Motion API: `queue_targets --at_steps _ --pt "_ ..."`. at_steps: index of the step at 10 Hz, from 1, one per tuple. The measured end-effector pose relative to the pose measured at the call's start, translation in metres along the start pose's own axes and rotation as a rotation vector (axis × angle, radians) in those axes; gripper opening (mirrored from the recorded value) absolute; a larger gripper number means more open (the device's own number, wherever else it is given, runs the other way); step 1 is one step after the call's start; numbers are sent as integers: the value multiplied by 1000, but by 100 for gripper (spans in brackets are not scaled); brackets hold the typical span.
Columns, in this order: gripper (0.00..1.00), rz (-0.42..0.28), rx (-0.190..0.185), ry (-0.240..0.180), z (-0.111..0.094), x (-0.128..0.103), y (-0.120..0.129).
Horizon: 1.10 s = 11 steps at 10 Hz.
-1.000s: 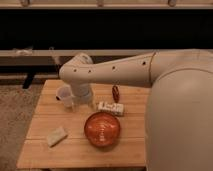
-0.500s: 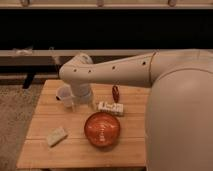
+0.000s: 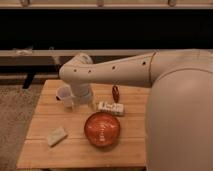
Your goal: Place the white sponge in the ceramic bowl
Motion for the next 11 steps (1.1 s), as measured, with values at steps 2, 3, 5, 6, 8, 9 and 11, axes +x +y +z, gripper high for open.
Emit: queue_targets --at_steps 2,3,5,6,8,9,11 --pt "65 -9 -3 -3 0 0 1" --pt "65 -42 -17 -14 -2 1 6" --pt "65 -141 -35 -32 -2 -2 31" --pt "65 -195 -45 -37 2 -8 56" --pt "65 -241 -50 -33 10 -18 105" --pt "65 -238 -54 -26 15 -23 130" --pt "65 -165 -49 -1 40 -37 174"
